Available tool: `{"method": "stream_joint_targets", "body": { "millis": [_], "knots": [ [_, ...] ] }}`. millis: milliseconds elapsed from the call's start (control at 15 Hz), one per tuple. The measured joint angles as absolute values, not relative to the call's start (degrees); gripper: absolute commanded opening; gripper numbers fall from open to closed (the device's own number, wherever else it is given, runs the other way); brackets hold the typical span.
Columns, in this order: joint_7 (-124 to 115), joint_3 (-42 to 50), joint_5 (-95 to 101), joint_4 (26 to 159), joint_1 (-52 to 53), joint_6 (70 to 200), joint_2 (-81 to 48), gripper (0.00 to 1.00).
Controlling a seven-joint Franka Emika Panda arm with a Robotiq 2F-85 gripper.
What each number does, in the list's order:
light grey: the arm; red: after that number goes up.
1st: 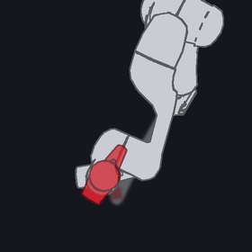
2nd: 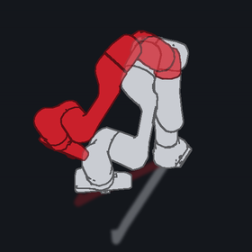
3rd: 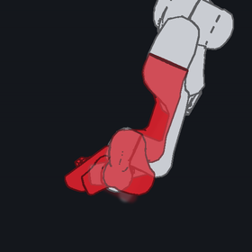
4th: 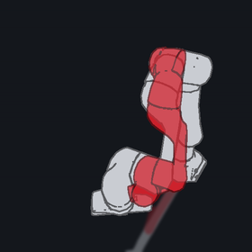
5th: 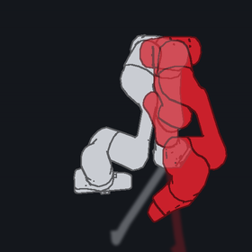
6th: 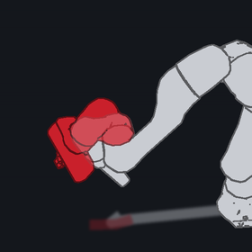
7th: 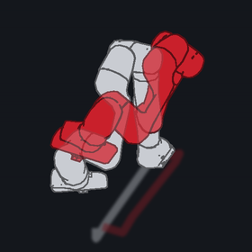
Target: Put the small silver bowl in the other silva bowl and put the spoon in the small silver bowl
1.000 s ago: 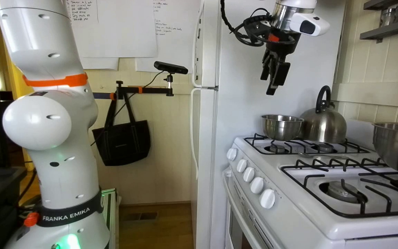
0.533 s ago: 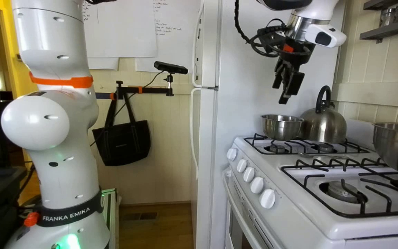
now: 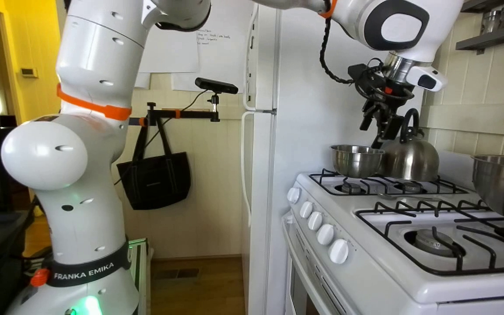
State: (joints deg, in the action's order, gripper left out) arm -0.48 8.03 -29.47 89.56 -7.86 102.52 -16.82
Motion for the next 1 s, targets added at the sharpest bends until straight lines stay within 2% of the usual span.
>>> {"method": "stream_joint_targets", "body": {
  "millis": [867,1000],
  "knots": [
    [-2.6,2.7,-21.0,77.1,-6.2,102.5,-28.7,1.0],
    [-3.2,2.6,-20.3,76.2,-5.9,102.5,-29.7,0.94]
  ]
}}
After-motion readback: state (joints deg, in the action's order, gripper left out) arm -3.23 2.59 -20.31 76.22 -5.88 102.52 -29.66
